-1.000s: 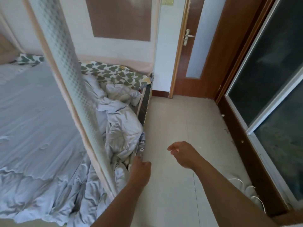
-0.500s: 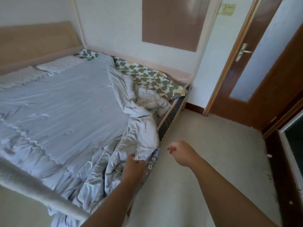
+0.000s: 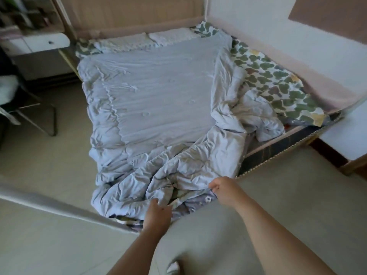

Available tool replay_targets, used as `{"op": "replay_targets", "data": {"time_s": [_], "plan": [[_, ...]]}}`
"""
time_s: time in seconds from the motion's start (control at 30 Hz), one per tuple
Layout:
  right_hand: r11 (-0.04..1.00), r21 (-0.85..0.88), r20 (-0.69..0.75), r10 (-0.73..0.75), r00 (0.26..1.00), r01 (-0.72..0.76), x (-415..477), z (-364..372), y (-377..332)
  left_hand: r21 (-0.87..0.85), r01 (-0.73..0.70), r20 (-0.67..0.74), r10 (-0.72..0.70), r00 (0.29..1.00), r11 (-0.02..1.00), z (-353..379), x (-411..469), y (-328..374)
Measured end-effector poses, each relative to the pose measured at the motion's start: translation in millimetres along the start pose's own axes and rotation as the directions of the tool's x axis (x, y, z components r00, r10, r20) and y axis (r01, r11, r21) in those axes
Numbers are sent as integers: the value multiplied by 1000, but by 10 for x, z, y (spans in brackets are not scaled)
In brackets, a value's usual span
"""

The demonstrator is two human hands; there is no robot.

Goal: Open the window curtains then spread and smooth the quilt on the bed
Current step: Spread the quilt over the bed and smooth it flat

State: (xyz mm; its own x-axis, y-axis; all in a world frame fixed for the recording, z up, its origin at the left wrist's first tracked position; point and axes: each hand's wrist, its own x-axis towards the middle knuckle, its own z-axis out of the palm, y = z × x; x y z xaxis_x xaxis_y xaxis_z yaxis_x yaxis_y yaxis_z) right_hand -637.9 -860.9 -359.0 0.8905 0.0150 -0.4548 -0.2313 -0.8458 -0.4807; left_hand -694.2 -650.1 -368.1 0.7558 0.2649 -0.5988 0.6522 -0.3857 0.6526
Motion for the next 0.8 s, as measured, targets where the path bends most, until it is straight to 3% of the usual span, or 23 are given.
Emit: {"op": "replay_targets", "data": {"time_s": [0.27,0.33,0.47,0.6,0.8], "plan": [[995,-83,181,-44,982,60,908,480,-120,361,124,-58,-111,992,924,-66,819,-301],[991,-104,227,-56,972,81,1116,643,-110,529,148,-77,-126,989,835,-55,1021,-406],[987,-113,251,-86,964,118,1461,966,-81,822,152,-85,-146,986,548,7,1387,-633],[953,-175,281,-194,940,249,1787,1308,-82,892,193,-138,-161,977,410,63,1704,-916],[802,-332,397,-358,845,496,2237,1899,-165,881,258,-189,-204,960,396,84,2128,-1175]]}}
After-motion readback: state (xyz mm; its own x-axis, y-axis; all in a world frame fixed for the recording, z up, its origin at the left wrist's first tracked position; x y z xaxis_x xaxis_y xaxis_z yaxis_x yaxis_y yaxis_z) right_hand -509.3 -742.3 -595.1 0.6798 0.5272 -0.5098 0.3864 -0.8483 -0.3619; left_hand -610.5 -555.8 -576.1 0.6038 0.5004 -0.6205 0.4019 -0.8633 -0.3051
